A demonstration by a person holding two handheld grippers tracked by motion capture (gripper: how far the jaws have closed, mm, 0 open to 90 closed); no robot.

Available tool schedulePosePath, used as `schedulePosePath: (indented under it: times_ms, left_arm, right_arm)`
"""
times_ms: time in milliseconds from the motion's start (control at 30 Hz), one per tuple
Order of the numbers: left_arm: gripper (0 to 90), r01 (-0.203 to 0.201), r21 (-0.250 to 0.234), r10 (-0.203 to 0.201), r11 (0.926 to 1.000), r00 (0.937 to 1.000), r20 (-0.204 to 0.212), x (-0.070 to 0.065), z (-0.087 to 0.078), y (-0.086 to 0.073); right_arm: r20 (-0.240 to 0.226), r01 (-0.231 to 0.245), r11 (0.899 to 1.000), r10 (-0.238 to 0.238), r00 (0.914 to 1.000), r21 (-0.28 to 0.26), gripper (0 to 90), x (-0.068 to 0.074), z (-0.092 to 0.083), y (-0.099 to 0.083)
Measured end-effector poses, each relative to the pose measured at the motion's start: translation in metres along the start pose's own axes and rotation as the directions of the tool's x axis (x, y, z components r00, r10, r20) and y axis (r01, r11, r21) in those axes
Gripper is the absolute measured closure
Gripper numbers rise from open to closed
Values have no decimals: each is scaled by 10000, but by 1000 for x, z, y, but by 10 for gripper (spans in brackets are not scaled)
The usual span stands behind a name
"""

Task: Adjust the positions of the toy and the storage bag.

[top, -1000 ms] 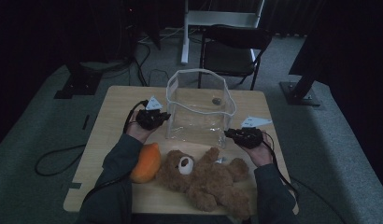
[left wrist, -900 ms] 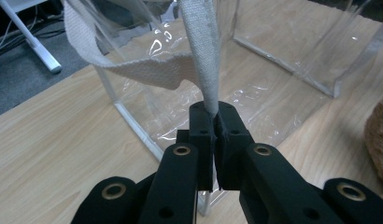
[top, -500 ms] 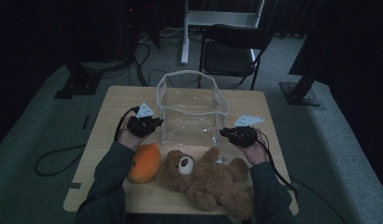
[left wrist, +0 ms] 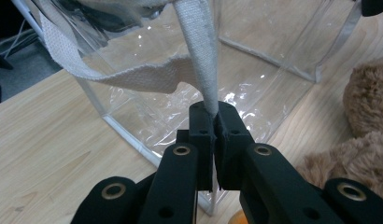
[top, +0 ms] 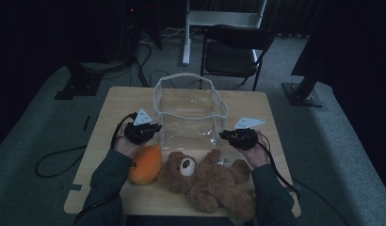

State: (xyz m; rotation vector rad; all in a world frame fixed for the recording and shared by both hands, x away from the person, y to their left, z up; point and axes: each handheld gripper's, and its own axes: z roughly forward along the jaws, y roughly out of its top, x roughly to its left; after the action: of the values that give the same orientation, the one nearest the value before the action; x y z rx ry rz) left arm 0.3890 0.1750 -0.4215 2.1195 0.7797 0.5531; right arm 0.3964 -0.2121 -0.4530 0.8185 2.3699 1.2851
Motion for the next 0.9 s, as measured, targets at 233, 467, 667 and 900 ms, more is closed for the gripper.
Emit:
schedulePosePath:
  times_ms: [233,467,667,900]
  left_arm:
    - [870,47,-40,-47,10000,10000,-29,0,-5,-4]
    - [868,-208,52,209,9998,9998,-45,-7,-10,-6]
    - [867,-150,-55,150,9999,9999,29,-9,-14,-10]
    - [867,-103,-95,104,9999,9999,109,-9,-17,-12]
  right_arm:
    - [-297,18,10000,-19,9996,-56,817,4,0,0]
    - [-365,95,9999,-96,9993,-34,818,8,-2,-1]
    - [-465,241,9997,-237,9986,86,820,12,-6,-1]
    - [-627,361,9992,-351,9974,152,821,15,-8,-1]
